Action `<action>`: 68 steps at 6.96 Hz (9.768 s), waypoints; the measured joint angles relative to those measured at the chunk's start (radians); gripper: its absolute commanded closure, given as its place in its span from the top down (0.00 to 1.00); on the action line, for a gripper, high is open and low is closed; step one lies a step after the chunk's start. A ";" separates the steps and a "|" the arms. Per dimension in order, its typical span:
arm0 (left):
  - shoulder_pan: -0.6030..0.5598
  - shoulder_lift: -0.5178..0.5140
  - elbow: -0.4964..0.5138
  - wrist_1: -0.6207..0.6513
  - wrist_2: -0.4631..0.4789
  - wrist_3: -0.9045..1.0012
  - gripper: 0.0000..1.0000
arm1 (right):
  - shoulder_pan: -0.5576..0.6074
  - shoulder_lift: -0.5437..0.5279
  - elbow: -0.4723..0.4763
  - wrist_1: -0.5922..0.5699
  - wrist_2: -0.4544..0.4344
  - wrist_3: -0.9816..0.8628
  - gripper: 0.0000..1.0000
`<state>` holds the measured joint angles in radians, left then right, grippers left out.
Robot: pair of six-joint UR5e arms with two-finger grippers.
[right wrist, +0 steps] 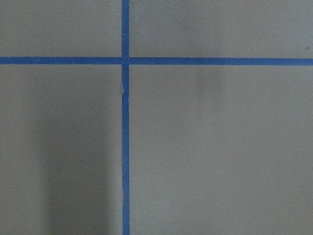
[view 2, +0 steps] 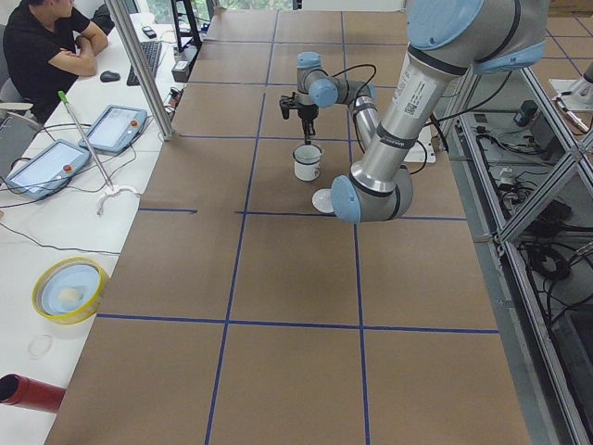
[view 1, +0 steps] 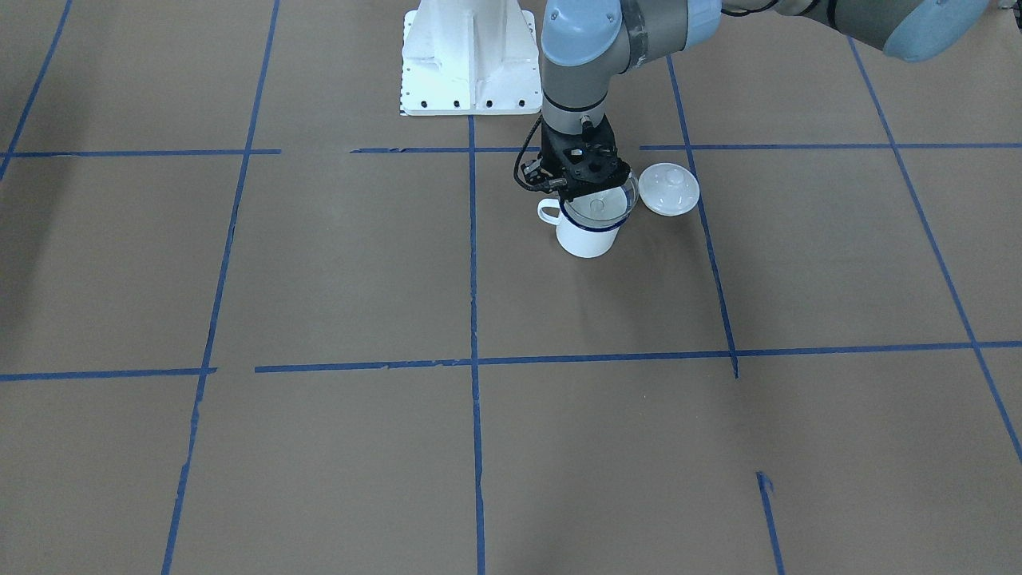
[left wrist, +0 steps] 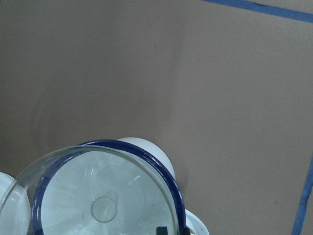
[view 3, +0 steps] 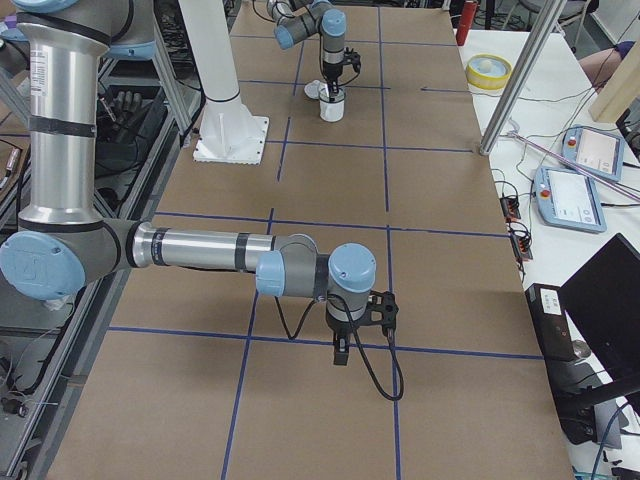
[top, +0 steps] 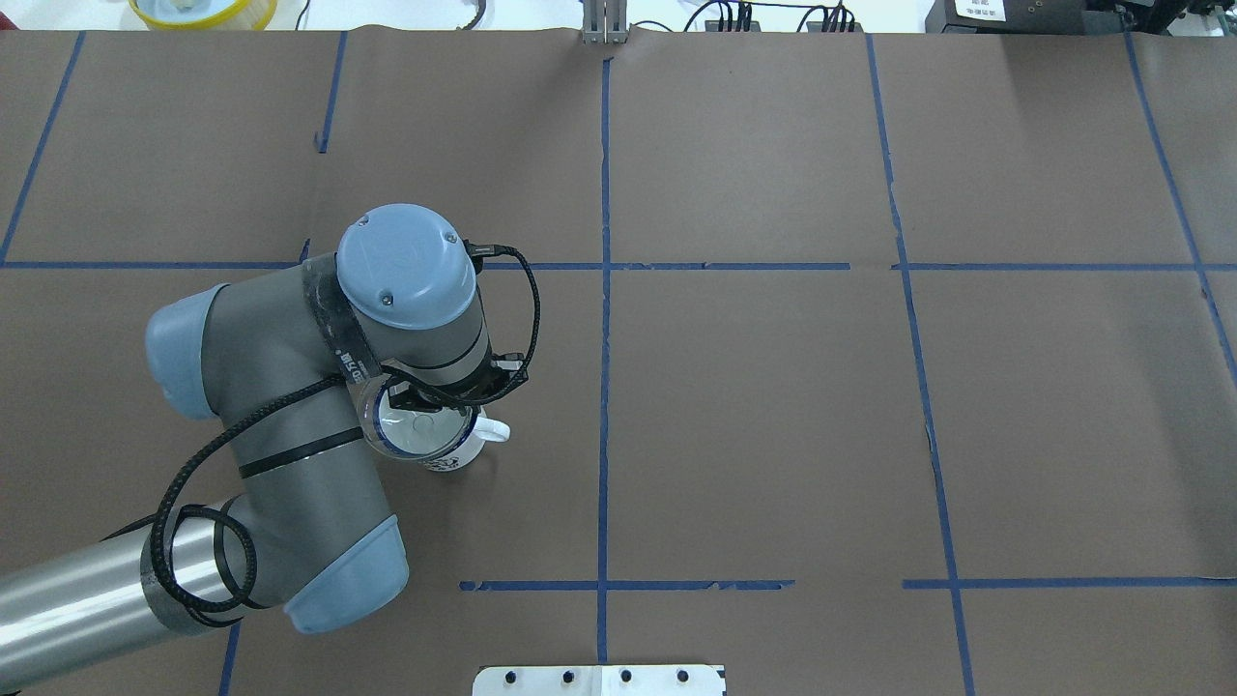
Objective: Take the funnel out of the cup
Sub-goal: 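Lift the funnel out of the mug with the left gripper, then lower the funnel onto the table farther from the robot and release, then move the left gripper down to the white lid beside the mug, then grasp the white lid's knob with the left gripper and lift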
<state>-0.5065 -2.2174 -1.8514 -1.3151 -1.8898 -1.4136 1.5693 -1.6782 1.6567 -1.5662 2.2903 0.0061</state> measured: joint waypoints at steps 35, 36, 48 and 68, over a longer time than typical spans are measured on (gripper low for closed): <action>-0.237 0.274 0.150 -0.982 0.130 -0.468 0.98 | 0.000 0.000 0.000 0.000 0.000 0.000 1.00; -0.237 0.287 0.055 -0.787 0.088 -0.432 0.96 | 0.000 0.000 0.000 0.000 0.000 0.000 1.00; 0.002 0.583 -0.165 -0.476 -0.117 -0.366 0.84 | 0.000 0.000 0.000 0.000 0.000 0.000 1.00; -0.046 0.619 -0.492 -0.216 0.021 -0.373 0.00 | 0.000 0.000 -0.001 0.000 0.000 0.000 1.00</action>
<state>-0.5524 -1.5987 -2.3439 -1.5311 -1.8690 -1.7870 1.5693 -1.6782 1.6560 -1.5662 2.2902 0.0061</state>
